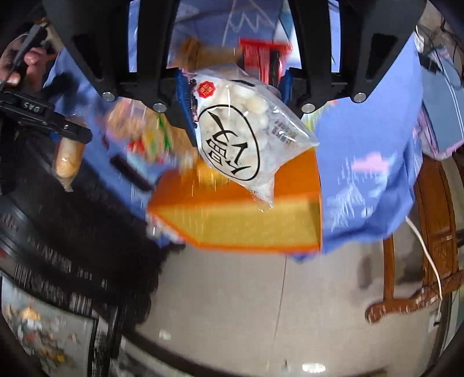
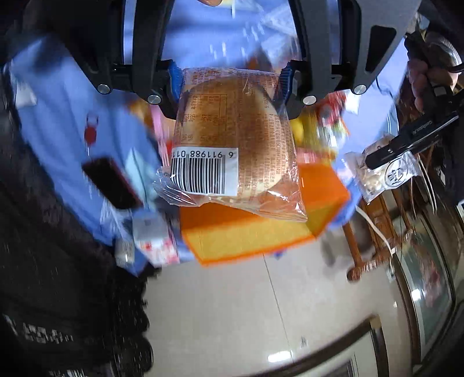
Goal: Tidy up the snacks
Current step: 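Carry both bags over the orange box and open both grippers to drop them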
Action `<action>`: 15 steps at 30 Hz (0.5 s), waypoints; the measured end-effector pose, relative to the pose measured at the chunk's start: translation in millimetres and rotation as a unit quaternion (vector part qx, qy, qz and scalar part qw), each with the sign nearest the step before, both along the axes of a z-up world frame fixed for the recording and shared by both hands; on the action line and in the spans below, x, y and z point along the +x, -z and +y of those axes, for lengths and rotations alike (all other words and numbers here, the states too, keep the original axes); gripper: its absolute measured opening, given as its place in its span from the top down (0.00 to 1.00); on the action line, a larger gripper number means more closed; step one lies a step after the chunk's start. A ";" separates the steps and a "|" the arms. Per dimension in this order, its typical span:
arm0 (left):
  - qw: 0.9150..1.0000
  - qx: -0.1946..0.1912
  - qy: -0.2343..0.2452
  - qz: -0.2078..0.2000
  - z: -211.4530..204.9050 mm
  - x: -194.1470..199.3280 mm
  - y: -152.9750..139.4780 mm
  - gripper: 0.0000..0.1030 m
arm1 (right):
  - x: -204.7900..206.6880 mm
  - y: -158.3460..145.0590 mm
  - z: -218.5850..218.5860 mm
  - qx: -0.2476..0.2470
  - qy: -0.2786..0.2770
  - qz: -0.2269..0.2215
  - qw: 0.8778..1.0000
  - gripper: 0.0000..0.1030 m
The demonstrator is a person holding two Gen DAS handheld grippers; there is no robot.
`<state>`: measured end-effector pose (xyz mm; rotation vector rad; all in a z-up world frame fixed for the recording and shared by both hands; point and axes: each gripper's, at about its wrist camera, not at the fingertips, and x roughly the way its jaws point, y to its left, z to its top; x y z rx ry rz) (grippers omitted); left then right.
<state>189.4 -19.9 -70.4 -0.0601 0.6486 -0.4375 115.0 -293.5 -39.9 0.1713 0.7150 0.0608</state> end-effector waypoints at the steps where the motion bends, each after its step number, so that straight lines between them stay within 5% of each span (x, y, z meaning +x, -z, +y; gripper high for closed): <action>1: 1.000 -0.008 -0.001 -0.011 1.8 6.5 -11.6 0.56 | 6.9 -8.8 -0.4 0.004 0.000 -0.011 1.000 0.50; 8: 0.998 -0.038 -0.008 -0.056 0.1 76.9 -69.5 0.56 | 89.2 -58.0 0.0 0.004 -0.008 -0.073 0.997 0.50; 15: 0.998 -0.029 -0.010 -0.048 -13.0 161.7 -73.5 0.54 | 185.6 -57.6 2.1 0.008 -0.016 -0.059 0.998 0.50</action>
